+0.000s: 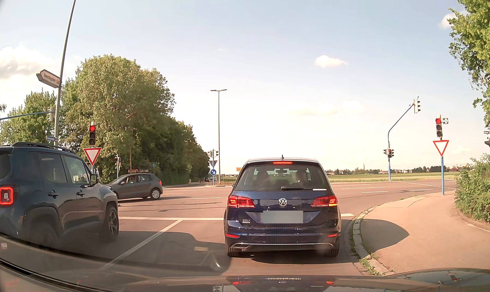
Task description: Follow the waypoints while adhering to traffic rules and regulations
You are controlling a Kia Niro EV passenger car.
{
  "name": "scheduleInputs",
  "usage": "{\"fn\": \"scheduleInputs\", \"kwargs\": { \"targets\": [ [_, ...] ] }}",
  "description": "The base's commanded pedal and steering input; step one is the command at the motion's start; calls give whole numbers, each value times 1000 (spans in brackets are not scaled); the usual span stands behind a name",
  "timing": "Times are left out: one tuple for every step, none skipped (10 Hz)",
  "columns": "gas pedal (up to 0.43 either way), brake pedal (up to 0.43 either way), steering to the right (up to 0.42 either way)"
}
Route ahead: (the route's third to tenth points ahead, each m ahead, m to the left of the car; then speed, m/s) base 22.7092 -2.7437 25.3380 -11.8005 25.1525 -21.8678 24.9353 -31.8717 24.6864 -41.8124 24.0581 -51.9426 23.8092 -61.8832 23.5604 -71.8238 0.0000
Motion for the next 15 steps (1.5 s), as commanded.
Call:
{"fn": "scheduleInputs", "kwargs": {
  "targets": [
    [0, 262, 17],
    [0, 262, 17],
    [0, 262, 17],
    [0, 262, 17],
    [0, 256, 17],
    [0, 256, 17],
    [0, 256, 17],
    [0, 256, 17],
    [0, 262, 17],
    [0, 262, 17],
    [0, 262, 17],
    [0, 262, 17],
    [0, 262, 17],
    [0, 262, 17],
    [0, 262, 17]
  ]
}}
